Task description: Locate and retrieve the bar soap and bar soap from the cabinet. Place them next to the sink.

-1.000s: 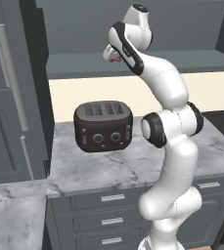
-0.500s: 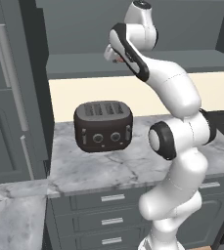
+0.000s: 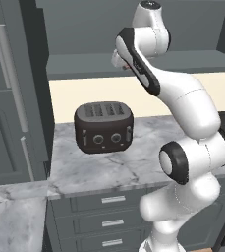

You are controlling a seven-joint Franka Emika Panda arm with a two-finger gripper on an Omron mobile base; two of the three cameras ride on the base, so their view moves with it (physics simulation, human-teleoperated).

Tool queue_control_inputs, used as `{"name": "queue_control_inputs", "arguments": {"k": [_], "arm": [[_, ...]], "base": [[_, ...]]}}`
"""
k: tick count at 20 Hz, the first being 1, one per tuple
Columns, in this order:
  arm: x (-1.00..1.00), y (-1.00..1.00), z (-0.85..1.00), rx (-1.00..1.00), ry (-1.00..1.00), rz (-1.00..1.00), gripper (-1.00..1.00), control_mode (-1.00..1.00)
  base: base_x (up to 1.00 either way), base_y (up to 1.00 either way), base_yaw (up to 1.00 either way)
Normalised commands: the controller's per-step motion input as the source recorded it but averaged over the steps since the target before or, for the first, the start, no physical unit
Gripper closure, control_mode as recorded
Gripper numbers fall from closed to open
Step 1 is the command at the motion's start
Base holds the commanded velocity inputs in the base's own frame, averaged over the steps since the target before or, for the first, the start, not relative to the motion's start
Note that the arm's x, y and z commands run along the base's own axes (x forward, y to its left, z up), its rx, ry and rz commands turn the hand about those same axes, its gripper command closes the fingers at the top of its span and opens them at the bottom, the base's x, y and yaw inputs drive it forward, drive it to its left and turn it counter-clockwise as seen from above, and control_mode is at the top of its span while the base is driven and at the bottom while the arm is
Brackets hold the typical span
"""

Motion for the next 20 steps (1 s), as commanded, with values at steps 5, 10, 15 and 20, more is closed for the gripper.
{"name": "queue_control_inputs", "arguments": {"k": [5, 10, 15, 20], "arm": [[-0.69, -0.24, 0.00, 0.00, 0.15, -0.12, 1.00, -1.00], [-0.44, -0.17, 0.00, -0.04, 0.27, -0.15, 1.00, -1.00], [-0.36, -0.09, -0.06, -0.11, 0.33, -0.14, 1.00, -1.00], [-0.77, -0.03, -0.61, 0.00, 0.01, -0.14, 1.00, -1.00]], "base": [[0.00, 0.00, 0.00], [0.00, 0.00, 0.00], [0.00, 0.00, 0.00], [0.00, 0.00, 0.00]]}}
